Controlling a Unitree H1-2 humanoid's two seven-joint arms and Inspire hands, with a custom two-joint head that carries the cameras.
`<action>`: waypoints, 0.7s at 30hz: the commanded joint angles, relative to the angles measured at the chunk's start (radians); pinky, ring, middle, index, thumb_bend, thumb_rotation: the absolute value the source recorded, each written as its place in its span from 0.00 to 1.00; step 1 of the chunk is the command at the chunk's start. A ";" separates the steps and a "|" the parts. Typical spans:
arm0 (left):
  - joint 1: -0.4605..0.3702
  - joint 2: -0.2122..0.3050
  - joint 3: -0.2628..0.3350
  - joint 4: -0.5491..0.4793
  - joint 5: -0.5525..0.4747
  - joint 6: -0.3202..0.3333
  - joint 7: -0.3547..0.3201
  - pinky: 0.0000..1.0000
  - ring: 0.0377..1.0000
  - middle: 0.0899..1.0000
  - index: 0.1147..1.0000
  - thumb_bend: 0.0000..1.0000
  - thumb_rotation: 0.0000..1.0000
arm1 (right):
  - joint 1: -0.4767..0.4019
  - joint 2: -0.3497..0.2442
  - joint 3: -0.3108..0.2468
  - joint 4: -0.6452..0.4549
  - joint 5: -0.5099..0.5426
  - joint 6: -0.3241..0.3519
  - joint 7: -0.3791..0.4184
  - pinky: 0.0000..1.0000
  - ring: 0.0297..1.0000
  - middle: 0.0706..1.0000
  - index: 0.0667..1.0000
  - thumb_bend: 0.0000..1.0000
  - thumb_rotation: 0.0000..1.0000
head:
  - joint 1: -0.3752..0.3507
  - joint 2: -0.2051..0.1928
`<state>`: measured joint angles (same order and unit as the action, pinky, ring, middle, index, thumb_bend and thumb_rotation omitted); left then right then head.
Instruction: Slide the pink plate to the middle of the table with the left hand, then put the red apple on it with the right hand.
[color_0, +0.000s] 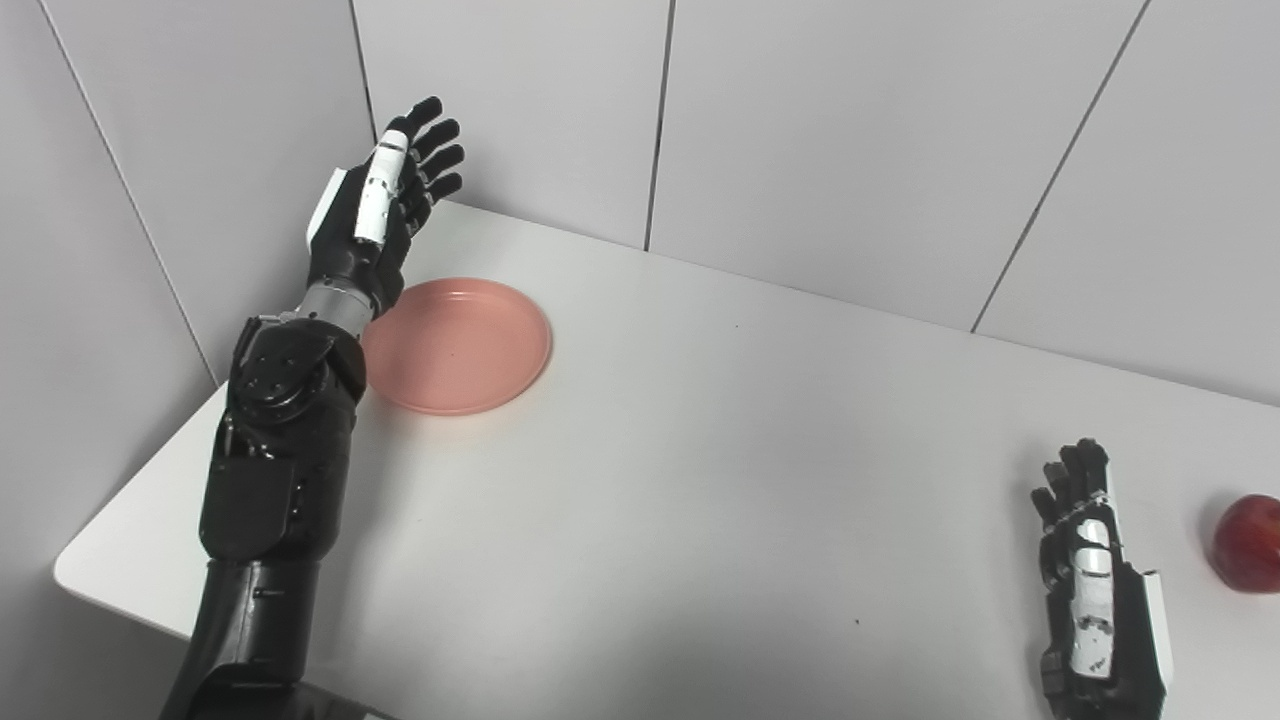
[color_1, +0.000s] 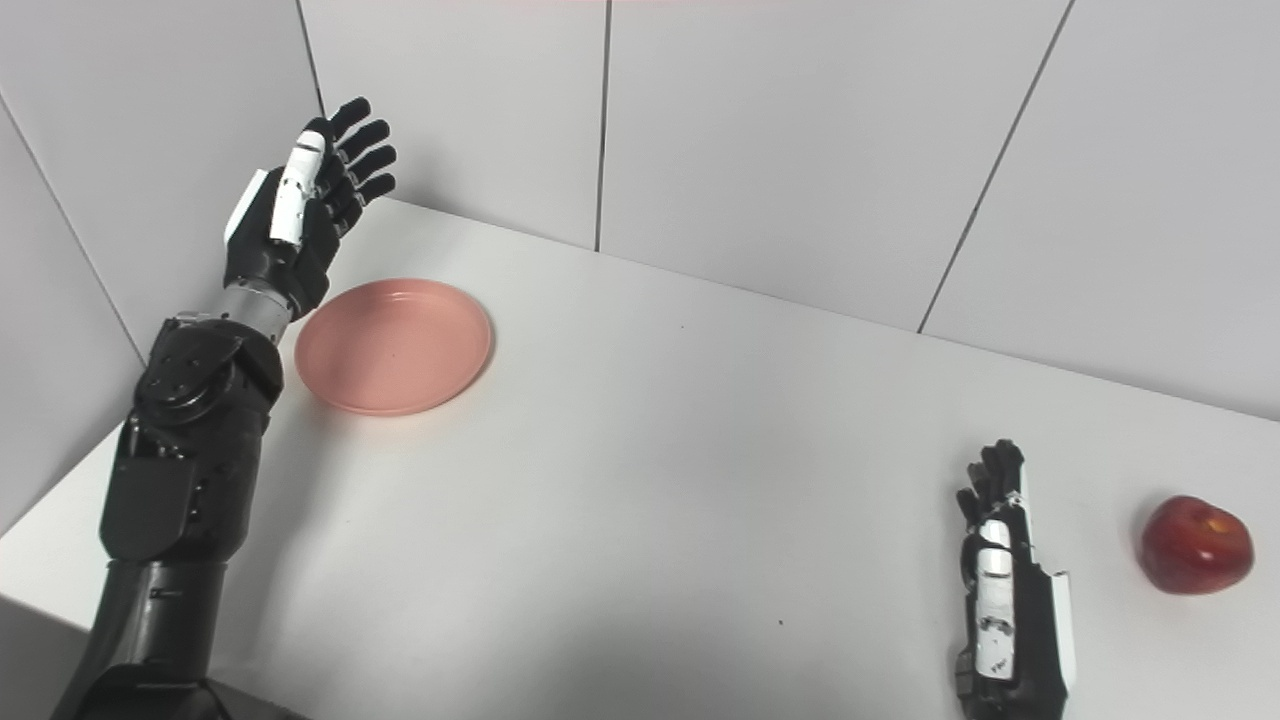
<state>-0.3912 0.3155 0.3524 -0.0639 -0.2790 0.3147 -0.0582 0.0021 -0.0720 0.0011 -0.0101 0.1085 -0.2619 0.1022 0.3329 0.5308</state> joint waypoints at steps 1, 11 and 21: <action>-0.067 0.033 0.024 -0.006 -0.019 -0.024 0.015 0.88 0.89 0.89 0.86 0.30 1.00 | 0.052 -0.013 -0.008 0.085 0.004 -0.033 0.011 1.00 1.00 1.00 1.00 0.22 1.00 | 0.002 0.000; -0.086 0.085 0.053 0.118 -0.026 -0.087 0.011 0.90 0.89 0.89 0.85 0.32 1.00 | 0.054 -0.015 -0.012 0.076 0.003 -0.025 0.006 1.00 1.00 1.00 1.00 0.20 1.00 | 0.013 -0.001; -0.094 0.102 0.087 0.196 -0.041 -0.085 0.031 0.92 0.91 0.90 0.86 0.32 1.00 | 0.057 -0.012 -0.014 0.059 -0.002 0.003 -0.003 1.00 1.00 1.00 1.00 0.19 1.00 | 0.021 -0.002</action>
<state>-0.4287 0.3813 0.4290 0.1348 -0.3094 0.2596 -0.0295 0.0032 -0.0765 -0.0032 -0.0122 0.1077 -0.2612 0.0990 0.3528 0.5277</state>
